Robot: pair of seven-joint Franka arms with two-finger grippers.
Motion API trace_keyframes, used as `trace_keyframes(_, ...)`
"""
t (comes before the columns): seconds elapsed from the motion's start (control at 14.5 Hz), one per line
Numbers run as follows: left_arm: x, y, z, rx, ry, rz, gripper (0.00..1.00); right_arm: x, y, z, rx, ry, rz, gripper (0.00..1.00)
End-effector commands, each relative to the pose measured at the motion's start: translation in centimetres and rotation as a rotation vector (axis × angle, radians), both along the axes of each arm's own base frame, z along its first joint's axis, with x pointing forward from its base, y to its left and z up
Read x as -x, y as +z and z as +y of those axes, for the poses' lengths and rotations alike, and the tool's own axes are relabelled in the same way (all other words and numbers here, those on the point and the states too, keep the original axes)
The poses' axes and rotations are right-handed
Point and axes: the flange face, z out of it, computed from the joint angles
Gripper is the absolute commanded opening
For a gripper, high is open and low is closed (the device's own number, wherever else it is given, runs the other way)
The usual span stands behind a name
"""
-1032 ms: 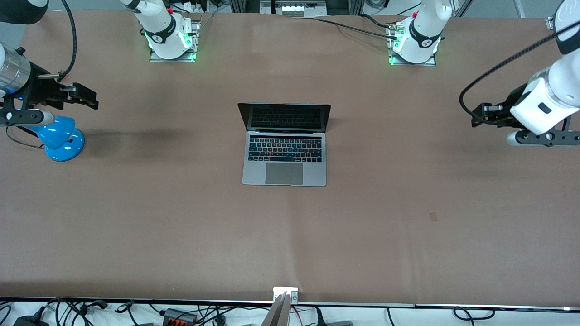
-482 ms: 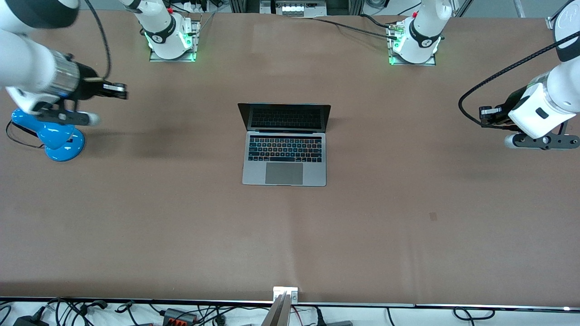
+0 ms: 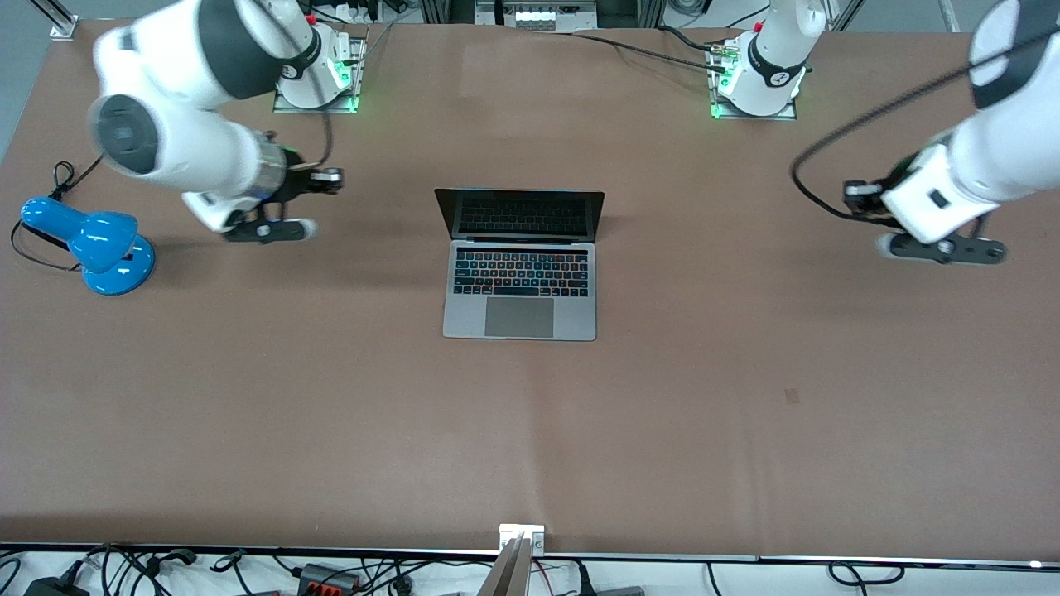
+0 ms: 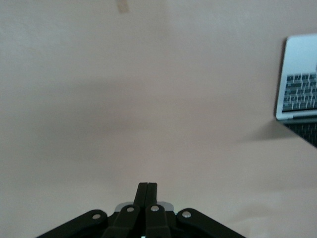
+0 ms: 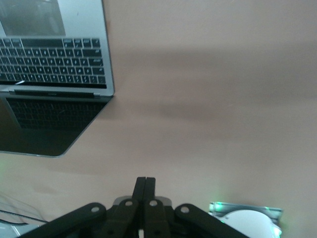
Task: Close laptop with both arms from behind
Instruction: 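Move the right gripper and the left gripper toward the laptop's screen back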
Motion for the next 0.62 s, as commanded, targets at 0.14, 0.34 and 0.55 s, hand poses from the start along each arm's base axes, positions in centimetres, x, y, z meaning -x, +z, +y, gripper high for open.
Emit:
trace_keyframes(0.14,5.7,-1.6,-4.0,0.040,-0.077,0.053,0.01,6.0,-2.1,0.0,-0.061,-0.058,0.008,0.00)
trace_keyframes(0.34,7.9,-2.5,-9.3,0.040,-0.128,0.036,0.01,7.4,-3.4,0.6,-0.099,-0.090,0.003,0.00)
trace_keyframes(0.55,11.2,-5.5,-16.7,0.000,-0.167,-0.015,0.01,9.5,-5.7,2.6,-0.098,-0.083,-0.004,0.00)
